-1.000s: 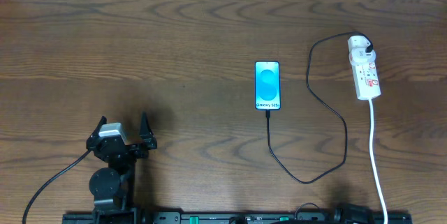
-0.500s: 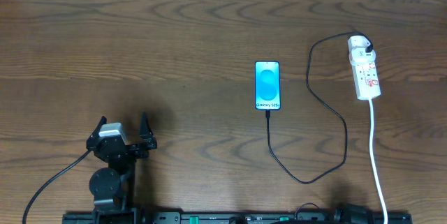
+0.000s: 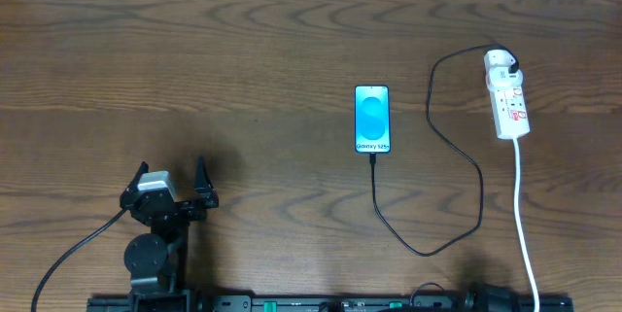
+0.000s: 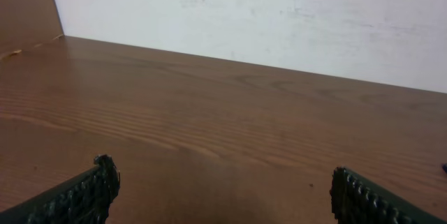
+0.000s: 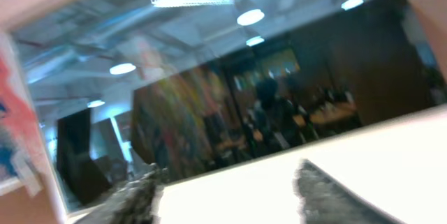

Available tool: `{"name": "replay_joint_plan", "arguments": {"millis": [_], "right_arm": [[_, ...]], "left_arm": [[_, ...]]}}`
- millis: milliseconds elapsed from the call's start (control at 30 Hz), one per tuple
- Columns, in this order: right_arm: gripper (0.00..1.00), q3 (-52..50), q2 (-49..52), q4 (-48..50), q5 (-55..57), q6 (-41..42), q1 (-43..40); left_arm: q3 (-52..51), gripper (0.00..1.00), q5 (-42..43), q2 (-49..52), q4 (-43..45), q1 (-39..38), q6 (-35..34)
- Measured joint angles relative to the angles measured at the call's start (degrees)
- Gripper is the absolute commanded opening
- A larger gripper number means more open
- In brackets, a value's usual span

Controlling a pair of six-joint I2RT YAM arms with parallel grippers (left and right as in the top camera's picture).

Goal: Plug charger to phone and switch on socket

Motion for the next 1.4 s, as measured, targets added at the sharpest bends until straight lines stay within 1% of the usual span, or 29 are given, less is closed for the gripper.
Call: {"name": "replay_joint_plan", "arguments": {"millis": [100,167,267,333,400,467,533,700,1000,1233,1400], "right_arm": [[0.99,-1.81,0.00,-2.75,0.26,-0.07,0.00],[0.99,-2.95,-0.02,-6.47,0.44,0.04,0.00],[0.99,-4.85,-0.02,-13.81,0.92,0.07,0.00],[0.99,-6.97,-0.02,-20.41,2.16,0.11,0.00],[0.99,-9.29,-0.02,-23.34,4.07,0.11,0.00],[0.99,-11.43,0.00,-23.91,6.45,0.11,0.00],[0.99,-13.22,0.00,-22.99,7.96,0.13,0.00],[0.99,-17.99,-0.02,-16.41,9.92,0.11,0.00],[0.99,-31.15,-0.04,-7.10,10.47,0.61,0.00],[0.99,-42.36,-0.46,3.26,10.49,6.01,0.00],[0.99,-52.22,-4.63,10.62,10.49,7.28,0.00]], "left_arm": [[0.00,0.98,-0.02,0.00,0.00,0.00,0.00],[0.00,0.98,-0.02,0.00,0.00,0.00,0.00],[0.00,0.98,-0.02,0.00,0.00,0.00,0.02],[0.00,0.98,0.00,0.00,0.00,0.00,0.00],[0.00,0.98,0.00,0.00,0.00,0.00,0.00],[0.00,0.98,0.00,0.00,0.00,0.02,0.00],[0.00,0.98,0.00,0.00,0.00,0.02,0.02],[0.00,0.98,0.00,0.00,0.00,0.00,0.02],[0.00,0.98,0.00,0.00,0.00,0.00,0.00],[0.00,0.98,0.02,0.00,0.00,0.02,0.02],[0.00,0.98,0.00,0.00,0.00,0.00,0.00]]}}
